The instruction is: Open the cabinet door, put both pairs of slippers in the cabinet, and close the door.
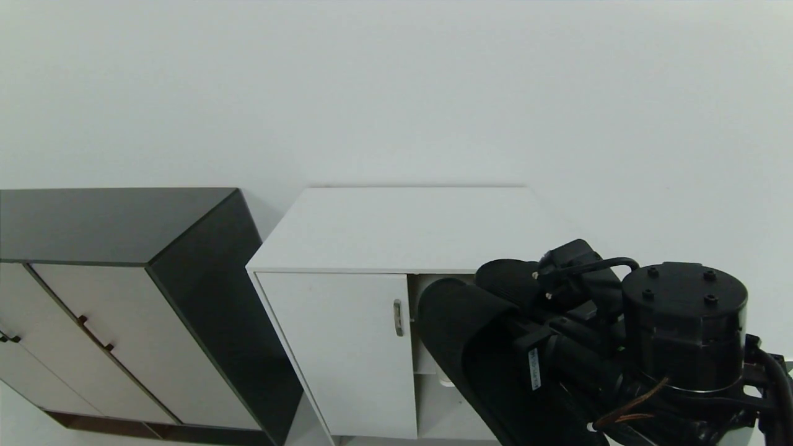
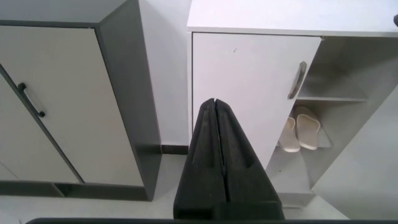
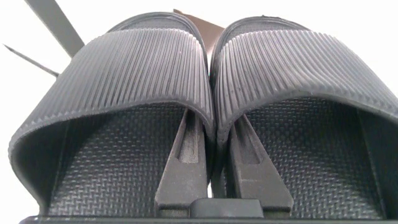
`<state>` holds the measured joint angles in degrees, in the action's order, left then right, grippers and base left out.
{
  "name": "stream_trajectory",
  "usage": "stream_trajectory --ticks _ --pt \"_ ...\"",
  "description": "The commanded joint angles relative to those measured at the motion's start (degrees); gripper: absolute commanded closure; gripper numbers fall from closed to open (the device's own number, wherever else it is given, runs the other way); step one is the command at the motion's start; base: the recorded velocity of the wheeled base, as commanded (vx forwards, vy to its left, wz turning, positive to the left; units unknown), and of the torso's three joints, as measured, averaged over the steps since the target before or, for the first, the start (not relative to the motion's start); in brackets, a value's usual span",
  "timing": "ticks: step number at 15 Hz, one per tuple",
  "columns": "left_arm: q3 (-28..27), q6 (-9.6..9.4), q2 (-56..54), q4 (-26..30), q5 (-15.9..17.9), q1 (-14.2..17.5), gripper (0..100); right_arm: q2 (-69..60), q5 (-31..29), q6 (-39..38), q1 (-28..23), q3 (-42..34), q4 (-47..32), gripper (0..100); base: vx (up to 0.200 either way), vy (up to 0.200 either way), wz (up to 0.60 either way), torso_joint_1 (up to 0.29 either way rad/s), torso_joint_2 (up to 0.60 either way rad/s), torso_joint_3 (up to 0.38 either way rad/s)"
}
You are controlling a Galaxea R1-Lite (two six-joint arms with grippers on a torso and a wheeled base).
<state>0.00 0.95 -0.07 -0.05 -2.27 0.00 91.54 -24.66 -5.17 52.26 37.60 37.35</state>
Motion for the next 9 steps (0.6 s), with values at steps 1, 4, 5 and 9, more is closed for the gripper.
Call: stream_trajectory --ticks 1,4,5,9 --pt "-0.1 0.02 0.1 0.0 0.0 0.1 100 0.2 0.0 0.0 -0.1 0.0 0.0 100 0.000 0.000 0.00 0.000 0.00 0.000" --pt "0.0 0.02 0.1 0.0 0.0 0.1 100 0.4 0.0 0.0 -0.1 -0.2 0.0 100 0.000 0.000 0.00 0.000 0.00 0.000" --pt "0.0 0.02 0.1 0.0 0.1 0.1 100 0.4 0.0 0.0 -0.1 -0.2 0.0 100 0.000 0.000 0.00 0.000 0.00 0.000" --pt "0.0 0.02 0.1 0.0 0.0 0.1 100 0.5 0.0 0.0 -0.1 -0.2 0.0 100 0.000 0.000 0.00 0.000 0.00 0.000"
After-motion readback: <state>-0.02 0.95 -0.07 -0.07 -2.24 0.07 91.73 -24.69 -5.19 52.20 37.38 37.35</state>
